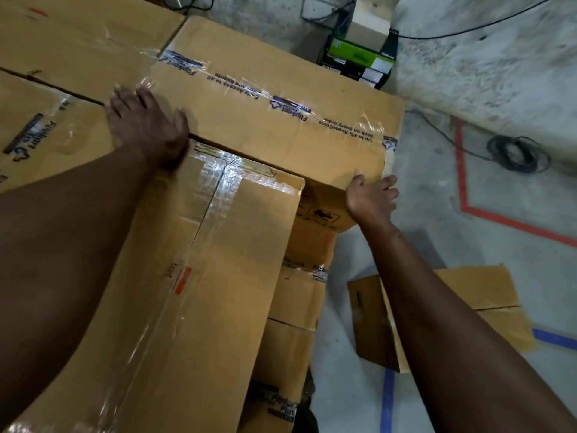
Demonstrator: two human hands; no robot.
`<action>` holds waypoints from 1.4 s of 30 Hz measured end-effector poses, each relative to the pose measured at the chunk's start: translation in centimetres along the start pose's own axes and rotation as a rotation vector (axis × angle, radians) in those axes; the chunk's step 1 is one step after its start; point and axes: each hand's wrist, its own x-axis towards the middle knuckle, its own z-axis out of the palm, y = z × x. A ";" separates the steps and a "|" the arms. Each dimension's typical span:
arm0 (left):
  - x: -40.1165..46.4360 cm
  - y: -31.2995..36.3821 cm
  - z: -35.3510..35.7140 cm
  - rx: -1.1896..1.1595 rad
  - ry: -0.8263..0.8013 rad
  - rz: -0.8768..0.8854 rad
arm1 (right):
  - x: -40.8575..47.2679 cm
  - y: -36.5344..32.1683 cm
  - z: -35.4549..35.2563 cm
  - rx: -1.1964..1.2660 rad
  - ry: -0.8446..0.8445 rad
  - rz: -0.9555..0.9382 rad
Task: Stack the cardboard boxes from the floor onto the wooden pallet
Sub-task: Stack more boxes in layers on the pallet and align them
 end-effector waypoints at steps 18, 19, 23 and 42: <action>-7.5 10.0 0.1 -0.213 -0.027 0.415 | -0.2 -2.1 0.7 -0.517 0.069 -0.643; -7.7 10.1 0.0 -0.206 -0.031 0.401 | -0.3 -2.8 1.5 -0.509 0.013 -0.735; -9.5 11.8 0.0 -0.153 -0.047 0.374 | -1.0 -3.3 4.3 -0.454 -0.068 -0.813; -44.7 20.6 4.2 -0.420 -0.219 0.430 | -7.7 34.6 -11.0 -0.502 0.021 -0.740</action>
